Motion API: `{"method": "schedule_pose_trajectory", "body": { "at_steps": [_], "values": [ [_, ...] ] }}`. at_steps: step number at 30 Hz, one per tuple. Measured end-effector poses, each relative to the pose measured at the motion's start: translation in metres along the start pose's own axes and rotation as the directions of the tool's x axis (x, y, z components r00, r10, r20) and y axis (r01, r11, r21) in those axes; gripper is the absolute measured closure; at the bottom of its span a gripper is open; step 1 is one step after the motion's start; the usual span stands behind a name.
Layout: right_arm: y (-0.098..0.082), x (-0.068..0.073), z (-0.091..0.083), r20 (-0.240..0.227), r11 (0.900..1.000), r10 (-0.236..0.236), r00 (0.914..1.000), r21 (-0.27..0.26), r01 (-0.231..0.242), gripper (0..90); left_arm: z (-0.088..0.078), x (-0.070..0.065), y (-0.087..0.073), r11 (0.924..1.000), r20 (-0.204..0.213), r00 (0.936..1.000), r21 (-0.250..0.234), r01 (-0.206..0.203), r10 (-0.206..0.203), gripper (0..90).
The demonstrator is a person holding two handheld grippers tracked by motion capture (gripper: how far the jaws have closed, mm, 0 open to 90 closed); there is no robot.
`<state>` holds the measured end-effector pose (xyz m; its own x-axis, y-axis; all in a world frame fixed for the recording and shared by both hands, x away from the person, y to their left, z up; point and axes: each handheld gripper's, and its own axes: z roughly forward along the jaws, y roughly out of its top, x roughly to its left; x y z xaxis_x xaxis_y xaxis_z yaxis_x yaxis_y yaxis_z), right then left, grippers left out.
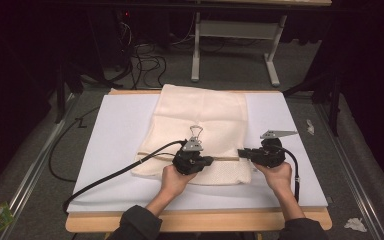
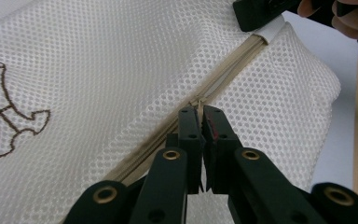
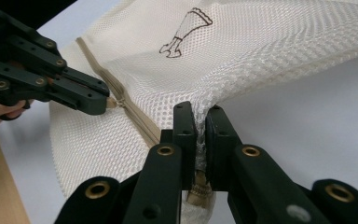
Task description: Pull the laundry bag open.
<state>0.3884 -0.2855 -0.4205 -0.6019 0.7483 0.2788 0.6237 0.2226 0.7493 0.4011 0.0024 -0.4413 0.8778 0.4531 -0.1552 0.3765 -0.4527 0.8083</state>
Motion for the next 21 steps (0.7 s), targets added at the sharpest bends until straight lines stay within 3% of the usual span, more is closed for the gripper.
{"method": "schedule_pose_trajectory", "body": {
  "at_steps": [6,21],
  "values": [
    [-0.001,-0.002,0.0,0.01,1.0,0.002,1.0,0.004,-0.002,85.8,-0.005,0.004,-0.003,0.9998,-0.008,0.9998,-0.008,0.019,-0.019,86.9],
    [-0.002,-0.004,0.001,0.037,1.0,0.0,0.9993,0.014,-0.001,85.8,-0.011,0.008,-0.005,0.9997,-0.029,0.9994,-0.014,0.019,-0.019,86.9]
  ]
}}
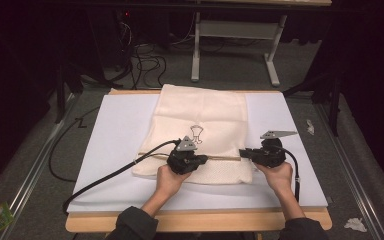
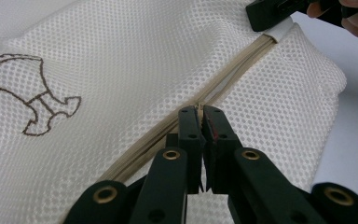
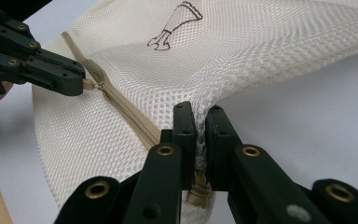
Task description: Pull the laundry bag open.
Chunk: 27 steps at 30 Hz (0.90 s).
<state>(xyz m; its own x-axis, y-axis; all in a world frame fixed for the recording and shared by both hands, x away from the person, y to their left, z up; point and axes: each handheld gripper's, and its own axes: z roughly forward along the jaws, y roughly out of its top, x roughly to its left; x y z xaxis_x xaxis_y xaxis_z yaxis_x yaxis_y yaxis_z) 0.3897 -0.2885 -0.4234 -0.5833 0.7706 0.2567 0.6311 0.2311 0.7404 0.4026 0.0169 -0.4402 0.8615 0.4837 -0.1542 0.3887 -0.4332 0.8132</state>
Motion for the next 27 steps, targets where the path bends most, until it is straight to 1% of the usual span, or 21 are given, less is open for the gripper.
{"method": "schedule_pose_trajectory", "body": {
  "at_steps": [2,9,10,14,16,20,22,23,27],
  "values": [
    [0.0,-0.001,0.0,0.003,1.0,0.0,1.0,-0.002,0.0,85.8,-0.003,0.002,0.0,1.0,-0.002,1.0,-0.005,0.004,-0.004,86.9],
    [0.0,-0.001,0.001,0.009,1.0,-0.003,1.0,0.001,0.003,85.8,-0.004,0.002,0.0,1.0,-0.008,1.0,-0.009,0.003,-0.003,86.9],
    [0.0,-0.001,0.001,0.023,1.0,-0.009,0.9997,0.007,0.009,85.7,-0.004,0.002,0.0,1.0,-0.011,0.9999,-0.008,0.005,-0.005,86.9],
    [-0.001,-0.004,-0.002,0.03,1.0,0.002,0.9995,0.006,-0.002,85.7,-0.005,0.003,0.0,1.0,-0.015,0.9999,-0.008,0.003,-0.003,86.9],
    [-0.002,-0.005,-0.002,0.026,1.0,0.004,0.9996,0.005,-0.004,85.8,-0.006,0.003,0.0,0.9999,-0.013,0.9999,-0.01,0.004,-0.004,86.9],
    [-0.001,-0.004,-0.001,0.032,1.0,-0.003,0.9995,0.006,0.002,85.8,-0.007,0.002,-0.001,1.0,-0.017,0.9999,-0.008,-0.002,0.002,86.8],
    [-0.001,-0.004,-0.001,0.041,1.0,-0.006,0.9991,0.01,0.006,85.8,-0.008,0.003,-0.002,1.0,-0.03,0.9995,-0.006,-0.005,0.004,86.9],
    [-0.002,-0.005,-0.001,0.043,1.0,0.005,0.9991,0.012,-0.006,85.7,-0.01,0.006,-0.003,0.9999,-0.028,0.9995,-0.011,0.012,-0.012,86.9],
    [-0.002,-0.007,-0.002,0.04,1.0,0.007,0.9992,0.009,-0.008,85.7,-0.012,0.007,-0.004,0.9998,-0.025,0.9996,-0.012,0.017,-0.017,86.9]
  ]
}}
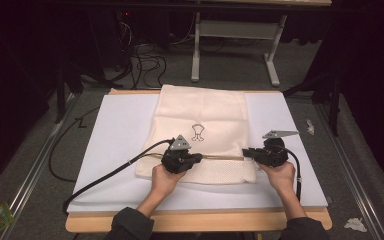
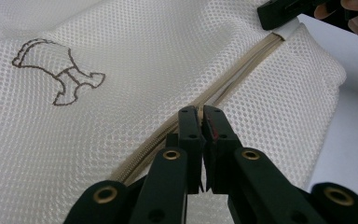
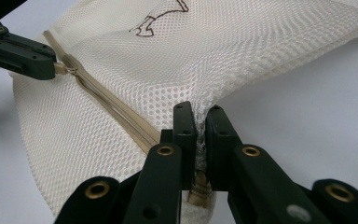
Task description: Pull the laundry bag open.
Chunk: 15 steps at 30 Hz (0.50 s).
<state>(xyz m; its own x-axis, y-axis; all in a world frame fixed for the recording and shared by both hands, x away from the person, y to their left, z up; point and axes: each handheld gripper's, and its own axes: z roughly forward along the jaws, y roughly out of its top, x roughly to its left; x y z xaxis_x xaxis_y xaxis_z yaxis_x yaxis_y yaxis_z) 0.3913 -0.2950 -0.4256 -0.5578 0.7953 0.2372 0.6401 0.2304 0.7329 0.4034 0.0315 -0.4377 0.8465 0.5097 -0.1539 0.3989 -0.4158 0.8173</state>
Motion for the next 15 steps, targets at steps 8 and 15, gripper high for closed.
{"method": "schedule_pose_trajectory", "body": {
  "at_steps": [8,15],
  "values": [
    [0.0007,-0.0018,0.0012,0.0,1.0,0.001,1.0,0.004,-0.001,85.8,-0.0027,-0.0001,-0.0004,1.0,-0.002,1.0,-0.007,-0.002,0.002,86.9],
    [0.0021,-0.0015,0.0008,0.009,1.0,0.0,1.0,0.006,0.0,85.8,-0.0048,0.0002,-0.0004,1.0,-0.003,1.0,-0.009,-0.002,0.002,86.9]
  ]
}}
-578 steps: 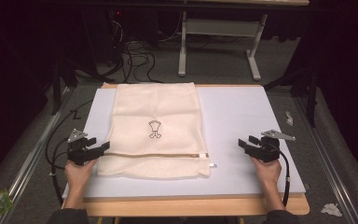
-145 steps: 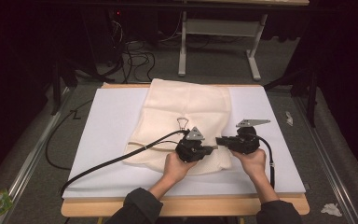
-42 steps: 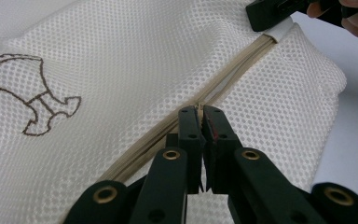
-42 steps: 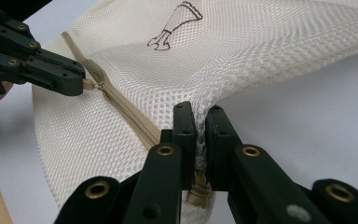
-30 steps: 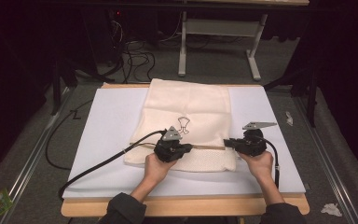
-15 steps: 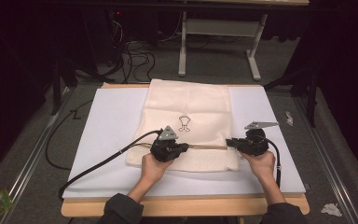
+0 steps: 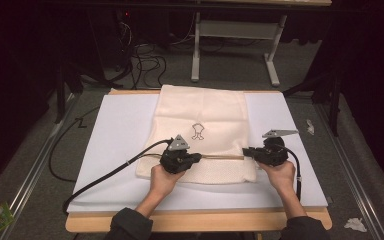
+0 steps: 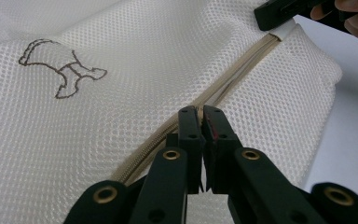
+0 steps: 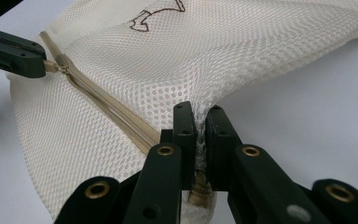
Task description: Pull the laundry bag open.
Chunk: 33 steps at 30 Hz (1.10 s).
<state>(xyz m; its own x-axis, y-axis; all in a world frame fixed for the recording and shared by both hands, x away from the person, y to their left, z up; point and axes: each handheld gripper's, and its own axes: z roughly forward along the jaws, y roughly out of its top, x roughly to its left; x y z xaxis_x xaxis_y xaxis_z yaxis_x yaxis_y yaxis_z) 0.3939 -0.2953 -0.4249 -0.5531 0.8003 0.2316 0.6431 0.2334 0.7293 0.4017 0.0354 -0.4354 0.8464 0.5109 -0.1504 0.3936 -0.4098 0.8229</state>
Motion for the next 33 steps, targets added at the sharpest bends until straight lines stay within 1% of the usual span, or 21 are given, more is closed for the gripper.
{"method": "schedule_pose_trajectory", "body": {
  "at_steps": [1,3,7,15,20,21,24,33],
  "values": [
    [0.0,0.0,0.0,0.004,1.0,-0.004,1.0,-0.001,0.004,85.8,-0.001,0.0,0.0,1.0,-0.008,1.0,0.0,-0.003,0.003,86.9],
    [0.0,0.0,0.0,0.009,1.0,-0.005,0.9999,0.003,0.005,85.8,-0.002,0.001,0.0,1.0,-0.009,1.0,-0.002,-0.002,0.002,86.9],
    [0.0,-0.002,0.0,0.009,1.0,0.003,1.0,0.003,-0.003,85.8,-0.006,0.006,-0.003,0.9997,-0.01,0.9997,-0.01,0.02,-0.021,86.9],
    [0.001,-0.002,0.0,0.01,1.0,0.001,0.9999,0.0,-0.001,85.7,-0.008,0.006,-0.003,0.9998,-0.01,0.9998,-0.015,0.016,-0.016,86.8],
    [0.001,-0.002,0.0,0.013,1.0,0.0,0.9999,0.002,0.0,85.8,-0.01,0.006,-0.004,0.9998,-0.015,0.9998,-0.013,0.015,-0.015,86.9],
    [0.001,-0.002,-0.001,0.015,1.0,0.0,0.9999,0.004,0.0,85.7,-0.01,0.006,-0.004,0.9999,-0.021,0.9997,-0.011,0.012,-0.012,86.9],
    [0.0,-0.003,-0.001,0.013,1.0,0.001,0.9999,0.001,-0.001,85.8,-0.015,0.01,-0.005,0.9996,-0.023,0.9995,-0.017,0.021,-0.021,86.9],
    [0.0,-0.003,-0.001,0.012,1.0,0.0,0.9999,0.004,0.0,85.7,-0.017,0.011,-0.006,0.9995,-0.023,0.9994,-0.02,0.026,-0.026,86.9]
  ]
}}
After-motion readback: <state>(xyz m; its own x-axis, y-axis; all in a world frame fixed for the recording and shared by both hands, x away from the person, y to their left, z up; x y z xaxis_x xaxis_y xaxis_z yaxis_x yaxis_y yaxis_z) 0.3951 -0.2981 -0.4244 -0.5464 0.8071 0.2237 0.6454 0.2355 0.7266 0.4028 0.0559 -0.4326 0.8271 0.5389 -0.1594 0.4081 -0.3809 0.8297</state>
